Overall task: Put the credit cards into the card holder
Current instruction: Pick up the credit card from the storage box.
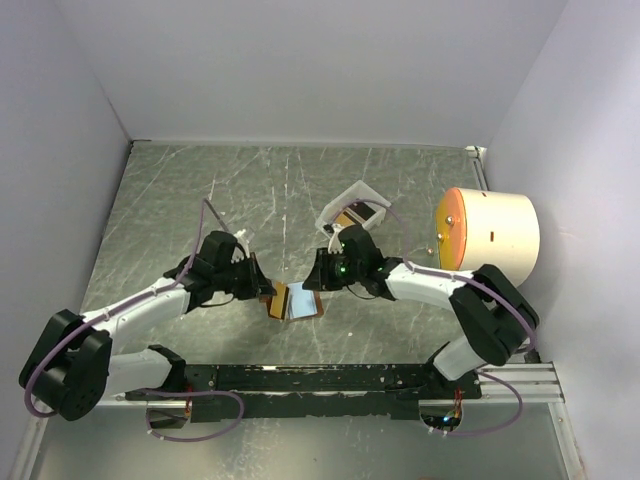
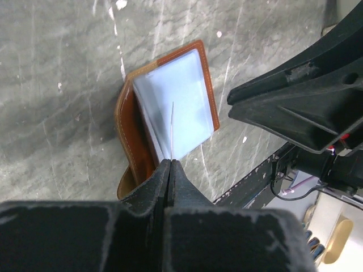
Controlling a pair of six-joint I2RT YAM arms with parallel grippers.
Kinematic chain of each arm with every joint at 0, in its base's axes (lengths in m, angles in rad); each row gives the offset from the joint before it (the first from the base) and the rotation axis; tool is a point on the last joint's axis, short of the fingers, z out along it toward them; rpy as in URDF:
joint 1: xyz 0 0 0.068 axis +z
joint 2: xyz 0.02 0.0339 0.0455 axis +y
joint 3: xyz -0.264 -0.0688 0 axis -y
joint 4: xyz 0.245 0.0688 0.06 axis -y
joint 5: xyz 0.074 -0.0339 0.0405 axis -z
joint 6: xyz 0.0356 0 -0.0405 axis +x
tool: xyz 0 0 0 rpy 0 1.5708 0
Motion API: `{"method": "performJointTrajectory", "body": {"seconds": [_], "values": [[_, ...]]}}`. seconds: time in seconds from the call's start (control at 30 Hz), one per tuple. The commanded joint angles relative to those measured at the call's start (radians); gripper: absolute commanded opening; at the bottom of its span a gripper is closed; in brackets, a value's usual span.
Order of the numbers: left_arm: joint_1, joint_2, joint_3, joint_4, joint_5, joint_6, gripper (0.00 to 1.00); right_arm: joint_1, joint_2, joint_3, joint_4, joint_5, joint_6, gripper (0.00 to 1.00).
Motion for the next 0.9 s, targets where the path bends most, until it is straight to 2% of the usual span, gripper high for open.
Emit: {"method": "performJointTrajectory", "body": {"seconds": [0.0,0.2,0.3,0.87], "values": [[0.009,0.004,-0.062,0.116,0.016,-0.104,0.07,0.034,0.04,0.015,-0.049,0.133,-0.014,0.21],[0.01,-0.003,-0.142,0.222,0.004,-0.179,0.07,0.1,0.092,0.037,-0.104,0.23,-0.028,0.21],[0.011,-0.004,-0.152,0.224,-0.009,-0.188,0.07,0.117,0.091,0.037,-0.127,0.268,-0.033,0.21],[0.023,0.008,-0.198,0.273,-0.057,-0.219,0.07,0.134,0.061,0.002,-0.14,0.302,-0.008,0.2]]}}
